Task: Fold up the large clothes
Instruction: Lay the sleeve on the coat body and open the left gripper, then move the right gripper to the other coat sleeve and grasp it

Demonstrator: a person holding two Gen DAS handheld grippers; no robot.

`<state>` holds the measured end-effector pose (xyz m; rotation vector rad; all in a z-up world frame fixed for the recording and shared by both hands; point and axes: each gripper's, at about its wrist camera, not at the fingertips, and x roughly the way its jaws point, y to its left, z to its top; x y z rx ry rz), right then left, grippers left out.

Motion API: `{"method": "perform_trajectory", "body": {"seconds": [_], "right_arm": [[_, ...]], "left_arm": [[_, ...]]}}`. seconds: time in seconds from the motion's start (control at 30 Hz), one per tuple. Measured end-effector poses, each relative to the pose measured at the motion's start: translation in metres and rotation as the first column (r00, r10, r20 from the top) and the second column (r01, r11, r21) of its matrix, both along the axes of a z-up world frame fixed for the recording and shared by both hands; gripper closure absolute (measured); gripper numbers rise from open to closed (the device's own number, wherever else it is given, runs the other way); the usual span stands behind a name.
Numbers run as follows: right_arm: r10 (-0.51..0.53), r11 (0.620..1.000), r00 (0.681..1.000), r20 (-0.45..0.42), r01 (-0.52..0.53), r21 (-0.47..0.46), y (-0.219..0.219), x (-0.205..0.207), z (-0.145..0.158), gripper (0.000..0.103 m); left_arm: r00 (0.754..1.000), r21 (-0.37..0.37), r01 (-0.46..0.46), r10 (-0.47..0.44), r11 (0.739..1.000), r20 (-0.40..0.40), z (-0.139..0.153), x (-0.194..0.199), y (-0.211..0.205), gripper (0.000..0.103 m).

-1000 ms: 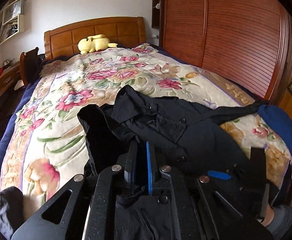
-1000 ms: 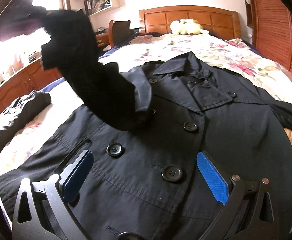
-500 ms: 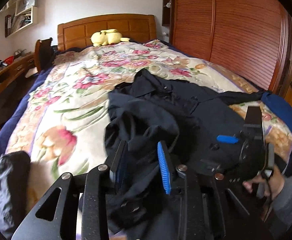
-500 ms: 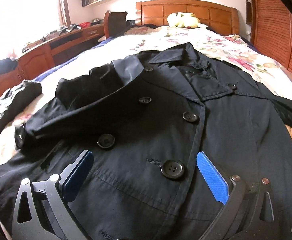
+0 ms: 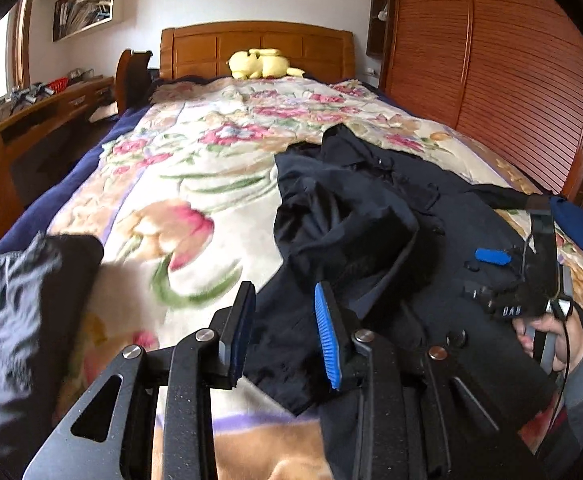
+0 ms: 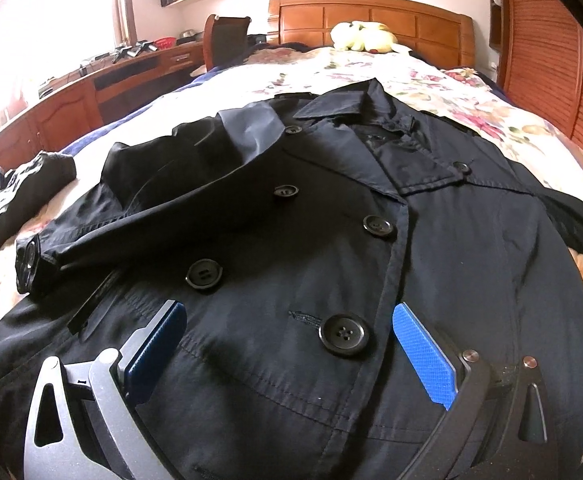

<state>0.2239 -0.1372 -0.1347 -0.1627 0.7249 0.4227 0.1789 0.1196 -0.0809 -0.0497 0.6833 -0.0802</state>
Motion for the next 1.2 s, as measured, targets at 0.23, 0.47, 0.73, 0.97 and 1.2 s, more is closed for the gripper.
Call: {"method": "perform_trajectory", "body": {"seconds": [0.23,0.47,0.73,0.97,1.2], "right_arm": [[-0.026,0.999,1.000,0.004,0.026,-0.024,0.003,0.000,-0.001,0.000],[-0.070,0.995,0.998,0.005,0.071,-0.064,0.010,-0.009,0.019,0.000],[0.044,0.998,0.998,-0.039,-0.046,-0.039,0.064,-0.023,0.048,0.001],[0.137,0.990,0.982,-0.129,-0.139,-0.007,0.116,-0.019,0.033,0.003],[0.188,0.981,0.948,-0.258,-0.170,0.092,0.144,-0.003,0.009,0.015]], "left_arm": [[1.000,0.000,-0.022,0.022,1.000,-0.002,-0.010,-0.022,0.014,0.071],[0.999,-0.011,-0.036,0.036,0.999,0.022,-0.007,-0.037,0.023,0.071],[0.997,-0.026,-0.024,0.026,0.999,0.070,0.007,-0.043,0.032,0.071],[0.996,-0.009,-0.037,0.038,0.999,0.085,0.010,-0.048,0.040,0.071],[0.995,-0.007,-0.047,0.048,0.999,0.088,0.011,-0.049,0.046,0.071]]}}
